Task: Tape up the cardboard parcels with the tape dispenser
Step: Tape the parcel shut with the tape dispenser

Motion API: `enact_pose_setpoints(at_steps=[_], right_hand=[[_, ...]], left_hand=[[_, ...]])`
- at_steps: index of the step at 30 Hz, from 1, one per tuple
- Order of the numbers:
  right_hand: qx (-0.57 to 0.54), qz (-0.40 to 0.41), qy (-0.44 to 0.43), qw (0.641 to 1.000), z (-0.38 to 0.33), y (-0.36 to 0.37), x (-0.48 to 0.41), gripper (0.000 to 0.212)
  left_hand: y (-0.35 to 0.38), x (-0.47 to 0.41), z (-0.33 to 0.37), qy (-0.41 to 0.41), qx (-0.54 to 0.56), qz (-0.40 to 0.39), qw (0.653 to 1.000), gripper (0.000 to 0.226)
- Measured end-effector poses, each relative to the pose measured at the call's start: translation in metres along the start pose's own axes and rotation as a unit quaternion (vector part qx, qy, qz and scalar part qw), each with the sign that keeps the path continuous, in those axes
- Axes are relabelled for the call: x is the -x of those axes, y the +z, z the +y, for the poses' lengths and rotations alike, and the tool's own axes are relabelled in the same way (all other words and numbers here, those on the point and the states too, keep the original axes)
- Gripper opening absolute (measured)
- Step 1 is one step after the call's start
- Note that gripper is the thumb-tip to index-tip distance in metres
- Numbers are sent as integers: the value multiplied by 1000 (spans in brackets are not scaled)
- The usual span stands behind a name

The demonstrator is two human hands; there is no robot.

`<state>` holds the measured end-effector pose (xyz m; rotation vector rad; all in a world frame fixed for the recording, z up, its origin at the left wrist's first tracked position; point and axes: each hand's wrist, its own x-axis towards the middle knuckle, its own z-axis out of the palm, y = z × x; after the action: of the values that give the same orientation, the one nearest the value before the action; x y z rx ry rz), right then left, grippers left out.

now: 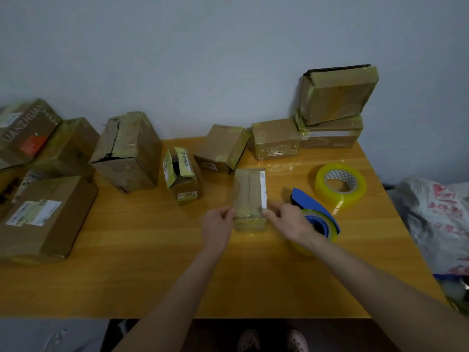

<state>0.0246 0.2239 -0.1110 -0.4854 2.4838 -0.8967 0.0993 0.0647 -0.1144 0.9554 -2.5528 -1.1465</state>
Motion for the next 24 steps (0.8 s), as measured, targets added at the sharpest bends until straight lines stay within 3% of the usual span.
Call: enact_pose_setpoints(at_steps=[7,11,13,17,24], right_hand=[[-41,31,4,999,0,19,-8,28],[-54,46,13,997,4,23,-8,20],[-32,53,5,998,5,25,-8,21],[30,64,-51,996,9,25,-9,60],[175,83,-79,978,10,28,-14,58]], left_hand=[[1,-2,-9,-50,83,-22,995,24],[2,4,-17,-12,118,-35,992,29],[4,5,-20,25,73,-29,997,32],[6,0,-27,143,-60,-39,987,39],[10,-2,-30,201,-186,-57,960,32]])
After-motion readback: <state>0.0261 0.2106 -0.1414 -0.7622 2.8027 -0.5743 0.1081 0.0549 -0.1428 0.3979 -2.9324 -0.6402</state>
